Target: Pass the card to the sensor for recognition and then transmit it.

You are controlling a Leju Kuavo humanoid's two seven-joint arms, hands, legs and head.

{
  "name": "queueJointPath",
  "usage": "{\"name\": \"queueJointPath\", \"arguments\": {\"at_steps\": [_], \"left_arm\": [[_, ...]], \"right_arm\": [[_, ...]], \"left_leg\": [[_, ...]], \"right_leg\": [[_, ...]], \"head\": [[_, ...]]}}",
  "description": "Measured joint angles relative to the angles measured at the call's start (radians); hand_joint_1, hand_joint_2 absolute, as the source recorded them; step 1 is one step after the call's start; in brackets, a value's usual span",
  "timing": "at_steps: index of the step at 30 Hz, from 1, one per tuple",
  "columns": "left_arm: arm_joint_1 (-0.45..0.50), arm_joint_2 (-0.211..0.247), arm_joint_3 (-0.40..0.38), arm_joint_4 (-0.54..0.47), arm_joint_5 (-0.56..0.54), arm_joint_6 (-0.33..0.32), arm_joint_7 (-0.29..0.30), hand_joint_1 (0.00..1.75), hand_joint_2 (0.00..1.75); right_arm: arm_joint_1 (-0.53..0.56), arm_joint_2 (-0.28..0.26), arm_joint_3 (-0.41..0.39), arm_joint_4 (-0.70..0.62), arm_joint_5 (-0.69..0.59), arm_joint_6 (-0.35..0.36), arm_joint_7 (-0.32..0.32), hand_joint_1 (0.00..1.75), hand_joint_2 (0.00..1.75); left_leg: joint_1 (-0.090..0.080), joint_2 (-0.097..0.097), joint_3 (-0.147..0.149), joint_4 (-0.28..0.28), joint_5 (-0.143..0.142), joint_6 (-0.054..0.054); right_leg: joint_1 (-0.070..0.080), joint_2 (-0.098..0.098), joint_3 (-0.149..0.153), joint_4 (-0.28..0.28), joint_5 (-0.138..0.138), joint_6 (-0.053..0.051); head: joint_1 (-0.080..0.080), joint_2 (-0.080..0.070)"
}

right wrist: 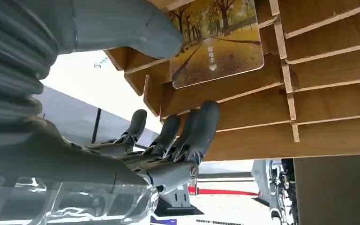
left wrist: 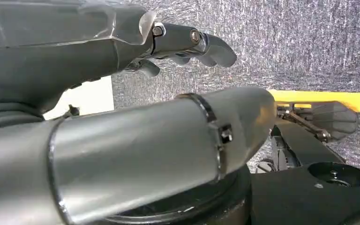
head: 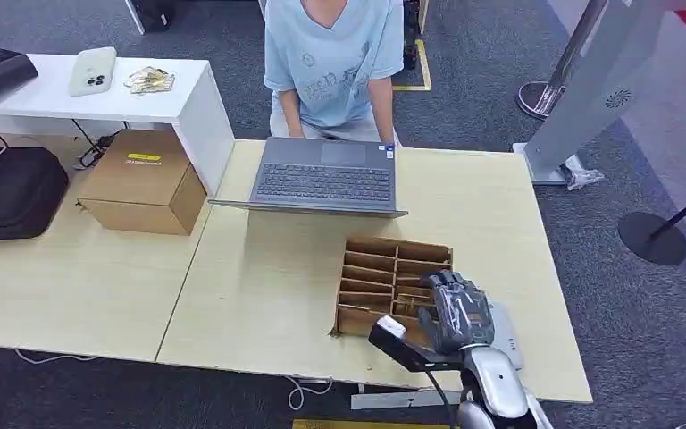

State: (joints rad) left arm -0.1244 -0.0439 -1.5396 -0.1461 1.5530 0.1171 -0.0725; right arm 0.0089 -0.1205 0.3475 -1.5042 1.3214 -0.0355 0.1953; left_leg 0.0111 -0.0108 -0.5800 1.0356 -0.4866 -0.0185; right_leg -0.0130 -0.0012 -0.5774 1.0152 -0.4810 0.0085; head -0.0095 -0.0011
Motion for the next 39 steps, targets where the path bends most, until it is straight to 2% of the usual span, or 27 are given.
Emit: {"name": "queueJointPath", "arguments": {"at_steps": [9, 10, 13, 16, 21, 22, 25, 28, 30, 32, 35, 37, 39], "left_arm": [[0.000, 0.000, 0.000, 0.000, 0.001, 0.002, 0.000, 0.00, 0.00], [0.000, 0.000, 0.000, 0.000, 0.001, 0.003, 0.000, 0.00, 0.00], [0.000, 0.000, 0.000, 0.000, 0.002, 0.003, 0.000, 0.00, 0.00], [0.000, 0.000, 0.000, 0.000, 0.002, 0.003, 0.000, 0.00, 0.00], [0.000, 0.000, 0.000, 0.000, 0.003, 0.003, 0.000, 0.00, 0.00], [0.000, 0.000, 0.000, 0.000, 0.003, 0.003, 0.000, 0.00, 0.00], [0.000, 0.000, 0.000, 0.000, 0.003, 0.003, 0.000, 0.00, 0.00], [0.000, 0.000, 0.000, 0.000, 0.003, 0.003, 0.000, 0.00, 0.00], [0.000, 0.000, 0.000, 0.000, 0.003, 0.003, 0.000, 0.00, 0.00], [0.000, 0.000, 0.000, 0.000, 0.003, 0.002, 0.000, 0.00, 0.00], [0.000, 0.000, 0.000, 0.000, 0.003, 0.002, 0.000, 0.00, 0.00], [0.000, 0.000, 0.000, 0.000, 0.003, 0.001, 0.000, 0.00, 0.00], [0.000, 0.000, 0.000, 0.000, 0.003, 0.000, 0.000, 0.00, 0.00]], "right_arm": [[-0.012, -0.001, 0.008, 0.011, -0.003, 0.014, 0.000, 0.84, 1.75], [-0.014, -0.002, 0.009, 0.012, -0.004, 0.015, 0.000, 0.89, 1.75], [-0.020, -0.003, 0.013, 0.016, -0.011, 0.021, 0.000, 0.80, 1.75], [-0.023, -0.008, 0.018, 0.019, -0.019, 0.027, 0.000, 0.65, 1.75], [-0.025, -0.013, 0.024, 0.025, -0.022, 0.036, 0.001, 0.73, 1.75], [-0.025, -0.014, 0.026, 0.026, -0.022, 0.035, 0.001, 0.70, 1.75], [-0.026, -0.018, 0.028, 0.028, -0.022, 0.035, 0.001, 0.82, 1.75], [-0.028, -0.019, 0.029, 0.029, -0.022, 0.035, 0.001, 0.73, 1.75], [-0.030, -0.019, 0.029, 0.030, -0.022, 0.037, 0.002, 0.84, 1.75], [-0.033, -0.019, 0.031, 0.031, -0.022, 0.039, 0.003, 0.82, 1.75], [-0.038, -0.019, 0.032, 0.034, -0.022, 0.039, 0.003, 0.94, 1.75], [-0.040, -0.019, 0.034, 0.035, -0.022, 0.040, 0.003, 0.96, 1.75], [-0.042, -0.019, 0.035, 0.035, -0.023, 0.040, 0.003, 1.19, 1.75]], "left_leg": [[0.000, 0.000, 0.000, 0.000, 0.000, 0.000], [0.000, 0.000, 0.000, 0.000, 0.000, 0.000], [0.000, 0.000, 0.000, 0.000, 0.000, 0.000], [0.000, 0.001, 0.001, 0.000, 0.000, 0.000], [0.000, 0.002, 0.001, 0.000, 0.000, 0.000], [0.000, 0.002, 0.001, 0.000, 0.000, 0.000], [0.000, 0.002, 0.001, 0.000, 0.000, 0.000], [0.000, 0.002, 0.001, 0.000, 0.000, 0.000], [0.000, 0.002, 0.001, 0.000, 0.000, 0.000], [0.000, 0.002, 0.001, 0.000, 0.000, 0.000], [0.000, 0.002, 0.001, 0.000, 0.000, 0.000], [0.000, 0.002, 0.001, 0.000, 0.000, 0.000], [0.000, 0.002, 0.001, 0.000, 0.000, 0.000]], "right_leg": [[0.000, 0.000, 0.000, 0.000, 0.000, 0.000], [0.000, 0.000, 0.000, 0.000, 0.000, 0.000], [0.000, 0.000, 0.000, 0.000, 0.000, 0.000], [0.000, 0.001, 0.000, 0.000, 0.000, 0.000], [0.000, 0.001, 0.000, 0.000, 0.000, 0.000], [0.000, 0.001, 0.000, 0.000, 0.001, 0.000], [0.000, 0.001, 0.000, 0.000, 0.001, 0.000], [0.000, 0.001, 0.001, 0.000, 0.001, 0.000], [0.000, 0.001, 0.001, 0.000, 0.001, 0.000], [0.000, 0.001, 0.000, 0.000, 0.001, 0.000], [0.000, 0.001, 0.000, 0.000, 0.001, 0.000], [0.000, 0.001, 0.000, 0.000, 0.001, 0.000], [0.000, 0.001, 0.000, 0.000, 0.001, 0.000]], "head": [[0.000, 0.000], [0.000, 0.000], [0.000, 0.000], [0.000, 0.000], [0.000, 0.000], [0.000, 0.000], [0.000, 0.000], [0.000, 0.000], [0.000, 0.000], [0.000, 0.000], [0.000, 0.000], [0.000, 0.000], [0.000, 0.000]]}}
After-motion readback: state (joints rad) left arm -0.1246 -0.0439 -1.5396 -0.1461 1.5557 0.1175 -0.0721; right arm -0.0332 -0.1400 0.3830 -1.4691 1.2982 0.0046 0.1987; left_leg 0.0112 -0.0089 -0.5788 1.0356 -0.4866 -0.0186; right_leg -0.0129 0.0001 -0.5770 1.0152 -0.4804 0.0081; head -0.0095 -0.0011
